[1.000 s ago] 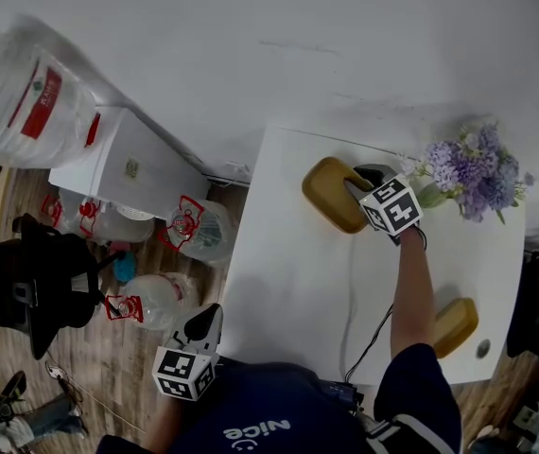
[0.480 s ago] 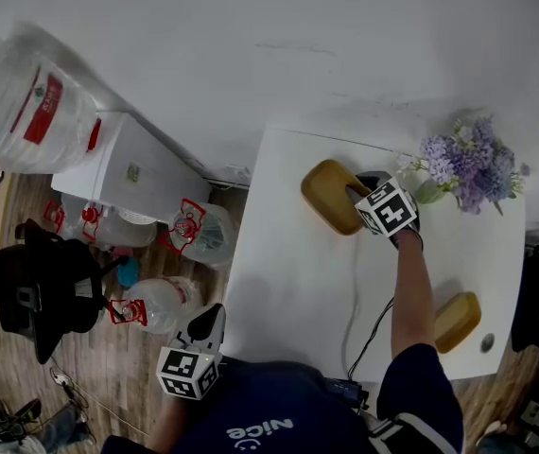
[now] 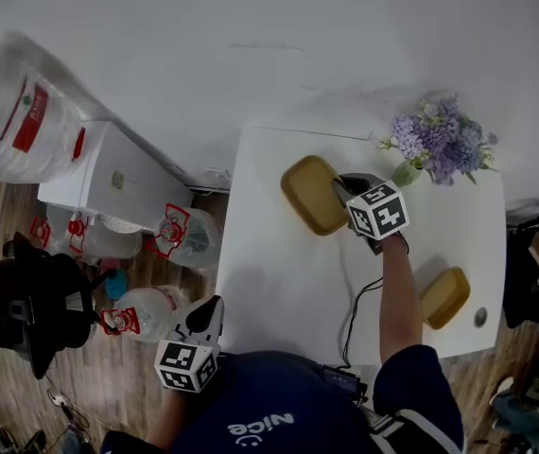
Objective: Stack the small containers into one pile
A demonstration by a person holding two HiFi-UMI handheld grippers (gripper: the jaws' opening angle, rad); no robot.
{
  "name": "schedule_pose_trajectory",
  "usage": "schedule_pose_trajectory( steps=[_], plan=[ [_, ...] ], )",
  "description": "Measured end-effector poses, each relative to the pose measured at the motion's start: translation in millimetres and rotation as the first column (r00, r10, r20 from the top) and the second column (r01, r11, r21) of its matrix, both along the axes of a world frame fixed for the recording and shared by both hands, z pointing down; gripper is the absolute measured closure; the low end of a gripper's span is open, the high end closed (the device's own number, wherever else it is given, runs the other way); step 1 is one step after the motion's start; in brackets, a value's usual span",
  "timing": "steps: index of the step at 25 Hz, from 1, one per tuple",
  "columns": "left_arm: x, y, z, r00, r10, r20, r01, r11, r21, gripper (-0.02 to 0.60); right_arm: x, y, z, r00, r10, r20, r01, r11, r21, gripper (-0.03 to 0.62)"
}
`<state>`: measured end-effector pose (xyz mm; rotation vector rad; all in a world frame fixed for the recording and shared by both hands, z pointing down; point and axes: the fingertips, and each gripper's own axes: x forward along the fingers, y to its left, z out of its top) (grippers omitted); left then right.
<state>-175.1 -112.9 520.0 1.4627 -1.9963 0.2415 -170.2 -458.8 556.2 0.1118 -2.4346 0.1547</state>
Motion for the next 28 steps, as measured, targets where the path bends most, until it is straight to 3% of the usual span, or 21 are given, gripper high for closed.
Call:
schedule_pose_trajectory(
  steps=[16, 23, 28],
  plan=[
    [20, -1, -19, 0.999, 0.048, -0.012, -0.046, 0.989, 0.143, 0.563, 80, 68, -94, 0.980, 0.132, 0.148, -0.141, 0.988, 0.057, 0.537],
    [43, -20, -24, 0.995, 0.102, -0.005, -0.099, 0.973, 0.210, 0.563, 127, 91, -114, 0.942, 0.249, 0.225, -0.265, 0.963, 0.040, 0.537],
    [57, -37, -22, 0.989, 0.149, -0.010, -0.143, 0.962, 0.234, 0.563, 168, 93, -133, 0.894, 0.352, 0.276, -0.377, 0.926, 0.039, 0.537]
  ],
)
